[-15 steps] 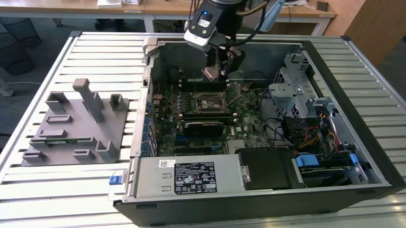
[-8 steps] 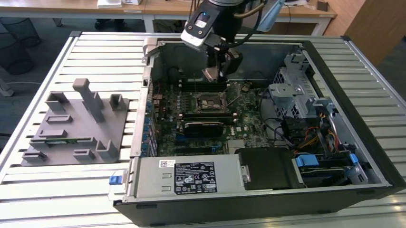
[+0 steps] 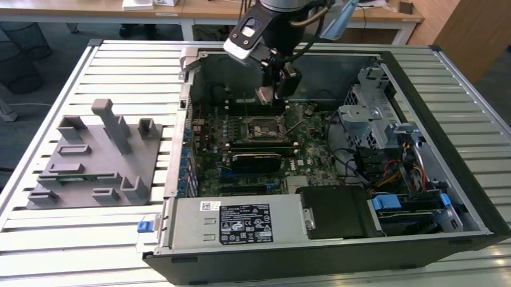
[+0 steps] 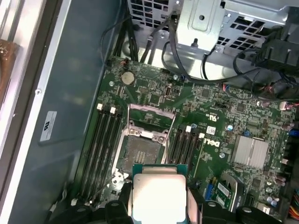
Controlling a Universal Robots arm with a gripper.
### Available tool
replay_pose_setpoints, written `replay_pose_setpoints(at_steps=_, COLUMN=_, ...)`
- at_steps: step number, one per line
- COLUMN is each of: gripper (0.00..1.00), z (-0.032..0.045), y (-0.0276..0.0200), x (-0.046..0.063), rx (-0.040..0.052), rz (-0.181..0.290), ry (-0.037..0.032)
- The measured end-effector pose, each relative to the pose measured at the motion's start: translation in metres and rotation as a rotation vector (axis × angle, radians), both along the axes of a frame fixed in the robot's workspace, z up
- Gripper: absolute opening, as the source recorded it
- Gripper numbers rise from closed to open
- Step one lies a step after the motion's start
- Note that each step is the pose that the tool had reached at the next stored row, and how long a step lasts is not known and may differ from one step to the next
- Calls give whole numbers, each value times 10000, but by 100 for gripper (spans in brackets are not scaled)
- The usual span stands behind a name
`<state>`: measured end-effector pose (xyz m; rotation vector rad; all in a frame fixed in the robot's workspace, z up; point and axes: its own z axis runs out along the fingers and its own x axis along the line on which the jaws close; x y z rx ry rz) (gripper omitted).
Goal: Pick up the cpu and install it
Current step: 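Place the cpu into insertion slot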
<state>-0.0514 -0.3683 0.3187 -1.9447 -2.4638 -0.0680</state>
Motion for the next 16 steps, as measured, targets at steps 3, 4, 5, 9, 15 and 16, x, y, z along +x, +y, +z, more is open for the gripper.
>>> replay_pose_setpoints(at_steps=3, gripper=54, z=-35, y=3, x=2, rx=-1, rz=-246, ry=1)
replay_pose_setpoints(at_steps=4, gripper=54, z=-49, y=3, x=2, rx=-2, rz=-375, ry=1)
replay_pose_setpoints(at_steps=5, gripper=54, z=-63, y=3, x=2, rx=-2, rz=-538, ry=1)
replay_pose_setpoints(at_steps=9, gripper=54, z=-118, y=3, x=4, rx=0, rz=-1111, ry=0)
replay_pose_setpoints(at_steps=15, gripper=54, z=-184, y=7, x=4, rx=-1, rz=-1821, ry=1)
replay_pose_setpoints(at_steps=16, gripper=54, z=-196, y=18, x=4, rx=-4, rz=-1849, ry=2)
